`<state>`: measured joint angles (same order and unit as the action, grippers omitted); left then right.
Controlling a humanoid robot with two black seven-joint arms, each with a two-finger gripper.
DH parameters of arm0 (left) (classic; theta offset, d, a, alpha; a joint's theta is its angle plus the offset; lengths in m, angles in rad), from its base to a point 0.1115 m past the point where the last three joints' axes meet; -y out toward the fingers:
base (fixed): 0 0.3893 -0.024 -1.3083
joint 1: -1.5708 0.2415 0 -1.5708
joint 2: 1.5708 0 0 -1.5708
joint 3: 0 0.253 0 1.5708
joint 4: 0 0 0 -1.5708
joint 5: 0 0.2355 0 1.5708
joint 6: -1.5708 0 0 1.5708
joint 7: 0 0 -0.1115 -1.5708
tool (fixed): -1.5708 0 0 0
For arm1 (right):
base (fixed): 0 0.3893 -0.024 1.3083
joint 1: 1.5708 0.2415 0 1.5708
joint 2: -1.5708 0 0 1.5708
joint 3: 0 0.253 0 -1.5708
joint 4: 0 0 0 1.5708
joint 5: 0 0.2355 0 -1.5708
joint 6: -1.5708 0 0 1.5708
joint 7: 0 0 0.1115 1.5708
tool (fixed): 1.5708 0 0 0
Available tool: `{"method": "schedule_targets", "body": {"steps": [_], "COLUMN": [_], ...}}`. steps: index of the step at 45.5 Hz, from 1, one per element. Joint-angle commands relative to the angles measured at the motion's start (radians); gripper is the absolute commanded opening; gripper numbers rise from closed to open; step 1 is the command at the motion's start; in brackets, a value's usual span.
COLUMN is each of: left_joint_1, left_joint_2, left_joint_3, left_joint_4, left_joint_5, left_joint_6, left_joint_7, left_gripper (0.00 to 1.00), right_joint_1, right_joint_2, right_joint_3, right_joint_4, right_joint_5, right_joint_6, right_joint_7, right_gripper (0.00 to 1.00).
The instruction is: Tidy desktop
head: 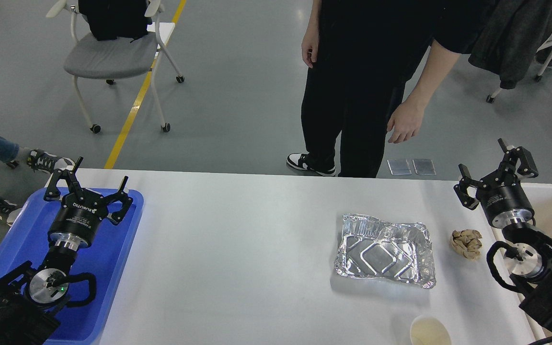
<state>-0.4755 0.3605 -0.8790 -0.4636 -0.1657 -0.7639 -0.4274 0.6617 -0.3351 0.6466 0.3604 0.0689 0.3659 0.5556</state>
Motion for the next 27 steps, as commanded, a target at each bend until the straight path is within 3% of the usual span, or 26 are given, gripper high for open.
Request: {"method": "schedule_targets", "body": {"steps": [1, 27], "left_joint_1": [0.0, 0.0], "left_joint_2": [0.0, 0.0], "left_joint_3": [0.0, 0.0], "left_joint_4": [-0.001, 0.0], "left_joint_5": [0.0, 0.0], "left_joint_6": [0.0, 0.0], "left_joint_7": [0.001, 0.001], "left_gripper": [0.99, 0.99], "right_joint_1": [-0.001, 0.024], "right_joint_2": [0.007, -0.018], "right_joint_3": [0.001, -0.013], "right_joint_4": [0.0, 0.014], "right_joint_5": [0.0, -0.018], "right_joint_6": [0.001, -0.01], "right_joint_7": [0.0, -0.006], "right_gripper": [1.0, 1.0]}}
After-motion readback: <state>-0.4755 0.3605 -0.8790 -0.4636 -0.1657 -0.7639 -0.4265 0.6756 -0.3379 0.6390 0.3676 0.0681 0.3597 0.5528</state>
